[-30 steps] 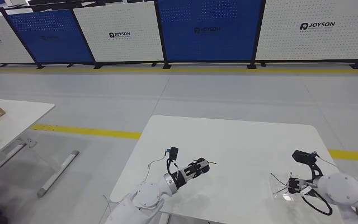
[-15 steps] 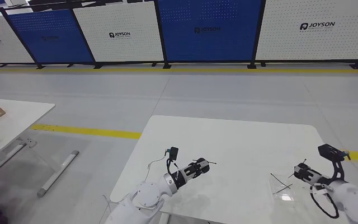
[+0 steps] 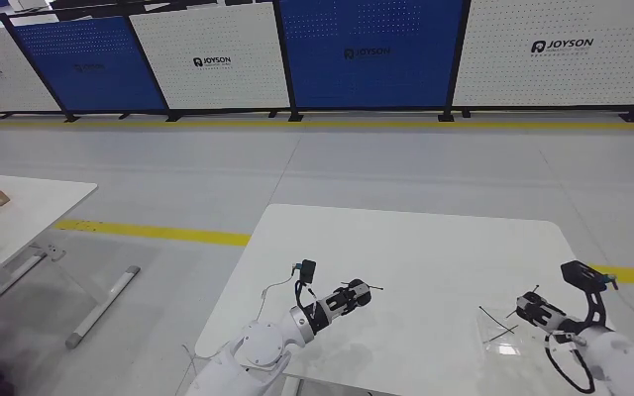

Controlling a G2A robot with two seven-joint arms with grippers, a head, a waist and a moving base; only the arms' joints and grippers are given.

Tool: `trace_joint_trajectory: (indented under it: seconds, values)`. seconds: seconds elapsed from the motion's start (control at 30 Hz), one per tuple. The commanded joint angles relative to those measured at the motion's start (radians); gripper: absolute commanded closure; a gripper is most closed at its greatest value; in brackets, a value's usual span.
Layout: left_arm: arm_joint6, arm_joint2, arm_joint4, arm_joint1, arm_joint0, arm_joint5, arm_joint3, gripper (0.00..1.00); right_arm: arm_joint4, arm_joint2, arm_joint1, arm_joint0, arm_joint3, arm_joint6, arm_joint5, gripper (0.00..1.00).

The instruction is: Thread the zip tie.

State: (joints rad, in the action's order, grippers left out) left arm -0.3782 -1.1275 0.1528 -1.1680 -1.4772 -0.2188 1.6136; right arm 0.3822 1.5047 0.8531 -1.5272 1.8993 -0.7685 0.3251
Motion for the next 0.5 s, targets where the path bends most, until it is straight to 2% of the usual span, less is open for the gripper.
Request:
trace_joint_trajectory:
  seconds: [0.0, 0.03, 0.17, 0.23, 0.37, 0.47]
  values:
    - [0.000, 0.000, 0.000, 0.000, 0.000, 0.000, 0.000, 1.00, -0.025, 0.004, 0.006, -0.010, -0.009, 0.067, -0.009, 1.00]
    - [0.000, 0.000, 0.000, 0.000, 0.000, 0.000, 0.000, 1.00, -0.063, 0.015, 0.010, -0.016, -0.016, 0.105, -0.012, 1.00]
    - [0.000, 0.000, 0.000, 0.000, 0.000, 0.000, 0.000, 1.00, -0.209, 0.070, 0.023, -0.076, -0.028, 0.237, -0.095, 1.00]
    - [0.000, 0.000, 0.000, 0.000, 0.000, 0.000, 0.000, 1.00, -0.266, 0.093, 0.028, -0.115, -0.036, 0.271, -0.183, 1.00]
    - [0.000, 0.000, 0.000, 0.000, 0.000, 0.000, 0.000, 1.00, -0.362, 0.104, 0.039, -0.173, -0.054, 0.336, -0.314, 1.00]
    - [0.000, 0.000, 0.000, 0.000, 0.000, 0.000, 0.000, 1.00, -0.316, 0.075, 0.047, -0.183, -0.046, 0.426, -0.299, 1.00]
